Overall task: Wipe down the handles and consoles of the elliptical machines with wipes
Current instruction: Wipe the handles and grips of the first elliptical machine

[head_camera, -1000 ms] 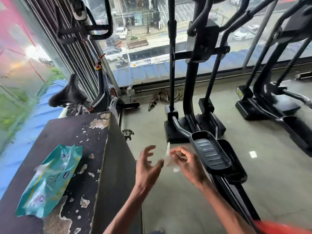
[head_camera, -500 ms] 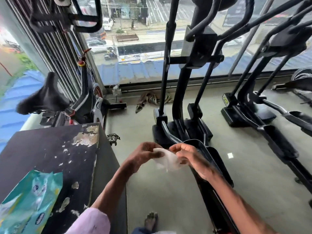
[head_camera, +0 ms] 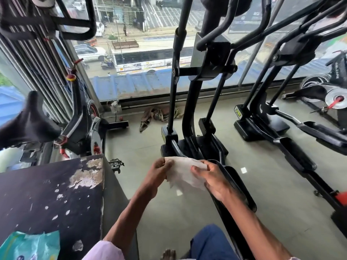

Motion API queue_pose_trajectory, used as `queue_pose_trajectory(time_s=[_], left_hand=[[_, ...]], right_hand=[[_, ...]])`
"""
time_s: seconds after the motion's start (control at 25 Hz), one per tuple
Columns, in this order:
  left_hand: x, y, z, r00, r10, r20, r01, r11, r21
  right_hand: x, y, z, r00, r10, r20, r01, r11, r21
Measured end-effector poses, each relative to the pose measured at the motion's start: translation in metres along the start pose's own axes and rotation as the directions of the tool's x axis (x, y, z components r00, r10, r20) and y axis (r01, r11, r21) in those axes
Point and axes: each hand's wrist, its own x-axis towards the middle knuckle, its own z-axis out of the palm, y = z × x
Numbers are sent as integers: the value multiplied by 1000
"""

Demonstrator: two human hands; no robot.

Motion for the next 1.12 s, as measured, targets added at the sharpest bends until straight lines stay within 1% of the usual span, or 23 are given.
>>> queue_pose_trajectory(time_s=[0.08,0.12,0.2,0.28,0.36,0.44,0.52,0.56,0.68,0.72,0.88,0.96,1.04,1.12], left_hand=[[2,-3,-2,999,-19,-48,18,1000,-17],[3,-6,-2,999,-26,-46,25,1000,-17],[1,-9,-4,1000,-30,5,30,999,-34],[-4,-13,-7,997,-12,77,17,998,-62],[-10,-16,-11,995,17,94,-7,995,-104],[-12,-19,-13,999,21,42,-15,988,-152],[-11,-22,-12,1000,-2,-9,1,988,-153],[-9,-24,-12,1000,-23,-4,22,990,-141],[-6,-26,-14,993,-26,112,39,993,-113],[-6,-25,-15,991,-14,130,32,990,-136],[-7,-12,-18,991,111,70,-91,964,-248],[-9,-6,-20,982,173,71,-151,957,-246],[-10,0,-21,972,221,76,-201,958,-203],[-9,2,-25,964,252,86,-229,950,-214]], right_hand=[[4,9,10,998,40,-56,-32,990,140],[6,15,15,996,54,-75,-40,983,177],[8,22,23,993,70,-94,-51,980,194],[5,23,26,997,57,-58,-44,980,195],[2,24,25,999,52,13,-53,977,205],[0,27,23,996,84,17,-86,972,220],[1,31,21,994,112,-3,-108,963,248],[1,32,22,992,125,-7,-119,954,275],[3,29,22,994,111,9,-107,932,345],[2,26,22,996,93,16,-93,930,354],[2,17,16,1000,20,-3,-16,903,430],[1,13,15,999,-42,33,25,915,402],[0,7,16,995,-68,79,36,936,350],[-1,3,17,991,-89,95,50,935,351]])
